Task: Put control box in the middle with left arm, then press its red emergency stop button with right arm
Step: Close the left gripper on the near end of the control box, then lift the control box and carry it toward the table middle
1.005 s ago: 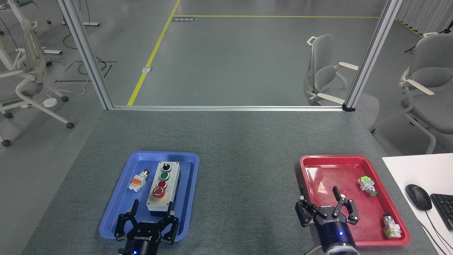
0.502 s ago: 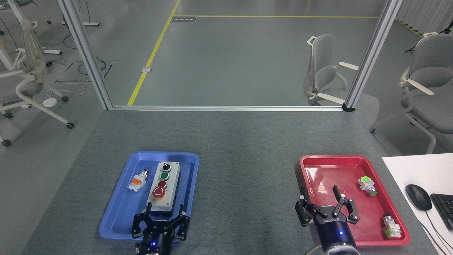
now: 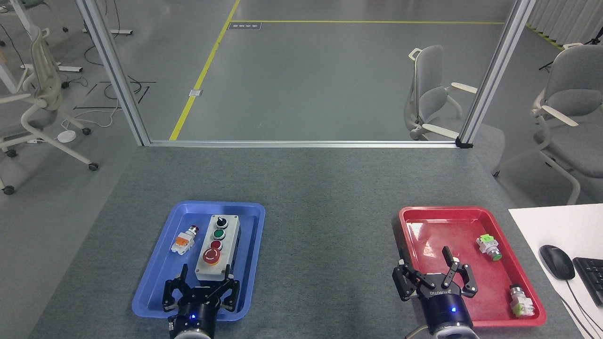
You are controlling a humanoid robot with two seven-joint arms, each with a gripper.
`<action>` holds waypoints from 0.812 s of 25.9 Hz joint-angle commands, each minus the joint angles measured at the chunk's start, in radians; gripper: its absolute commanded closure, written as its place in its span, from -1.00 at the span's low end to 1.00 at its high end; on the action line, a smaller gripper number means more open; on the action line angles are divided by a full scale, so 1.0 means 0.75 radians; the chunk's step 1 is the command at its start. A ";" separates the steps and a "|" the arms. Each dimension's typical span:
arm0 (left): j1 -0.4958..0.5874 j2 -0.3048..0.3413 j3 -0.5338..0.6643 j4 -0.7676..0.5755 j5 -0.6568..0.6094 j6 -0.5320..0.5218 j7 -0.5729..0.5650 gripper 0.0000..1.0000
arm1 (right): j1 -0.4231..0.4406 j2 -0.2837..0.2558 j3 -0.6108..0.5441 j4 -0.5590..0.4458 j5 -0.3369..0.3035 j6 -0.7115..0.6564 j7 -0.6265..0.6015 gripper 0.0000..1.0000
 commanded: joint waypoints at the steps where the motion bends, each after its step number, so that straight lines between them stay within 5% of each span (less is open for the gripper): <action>1: -0.028 -0.001 0.001 0.036 0.003 -0.006 -0.001 -0.96 | 0.001 0.000 0.000 0.001 0.000 0.000 0.006 -1.00; 21: -0.257 -0.028 -0.009 0.425 0.122 -0.020 0.011 -0.97 | 0.001 0.006 0.000 0.017 0.002 0.002 0.006 -1.00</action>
